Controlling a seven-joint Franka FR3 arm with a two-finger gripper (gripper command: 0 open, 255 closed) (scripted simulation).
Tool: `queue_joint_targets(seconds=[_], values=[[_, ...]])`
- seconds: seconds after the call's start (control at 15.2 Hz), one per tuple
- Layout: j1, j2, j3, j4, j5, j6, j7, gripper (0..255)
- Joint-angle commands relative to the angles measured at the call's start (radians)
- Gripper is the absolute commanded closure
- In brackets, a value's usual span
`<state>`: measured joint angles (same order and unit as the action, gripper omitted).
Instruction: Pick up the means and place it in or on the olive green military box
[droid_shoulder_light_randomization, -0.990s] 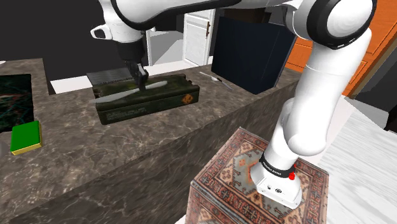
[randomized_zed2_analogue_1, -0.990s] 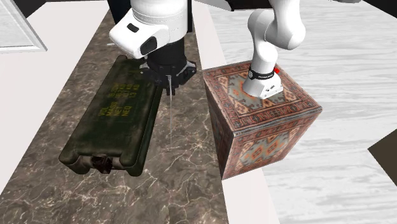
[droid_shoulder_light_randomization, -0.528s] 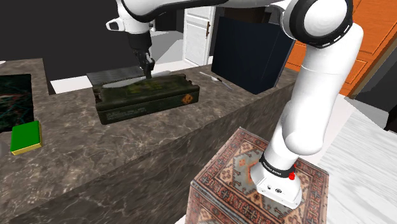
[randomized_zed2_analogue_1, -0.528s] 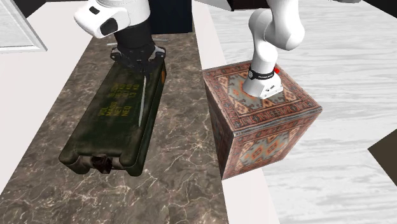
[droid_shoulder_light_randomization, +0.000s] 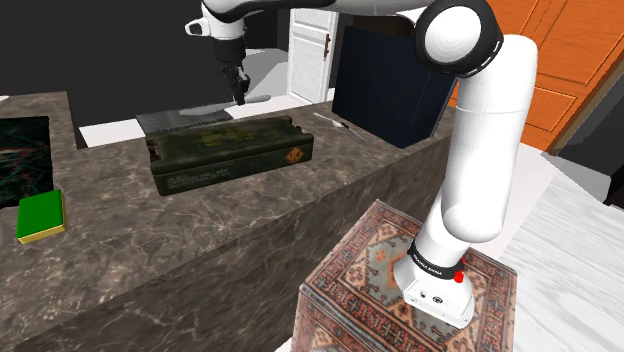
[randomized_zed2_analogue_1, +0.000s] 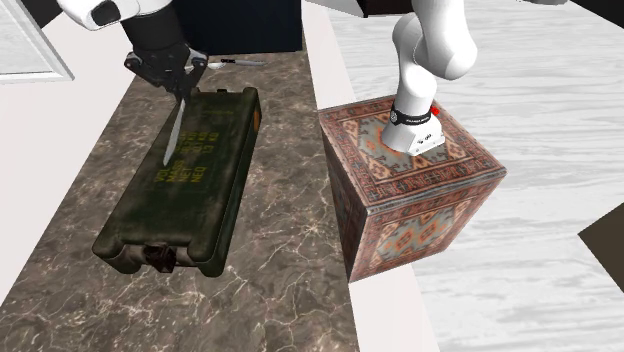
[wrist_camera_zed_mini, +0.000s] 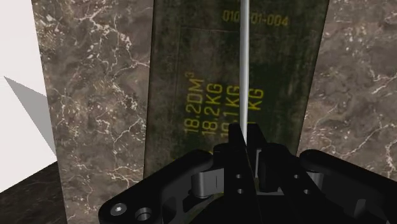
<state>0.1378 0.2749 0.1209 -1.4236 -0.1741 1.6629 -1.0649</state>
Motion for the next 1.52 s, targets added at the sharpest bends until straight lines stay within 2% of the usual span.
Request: queue_joint_targets(seconds=[0.0, 0.99, 1.45], values=[[-0.015, 0.017, -0.009, 0.008, 0.000, 0.012, -0.024, 255], [-0.021, 0.023, -0.012, -0.183, -0.008, 0.209, 0.003, 255], [-0.022, 0.024, -0.012, -0.189, -0.008, 0.215, 0.004, 255]])
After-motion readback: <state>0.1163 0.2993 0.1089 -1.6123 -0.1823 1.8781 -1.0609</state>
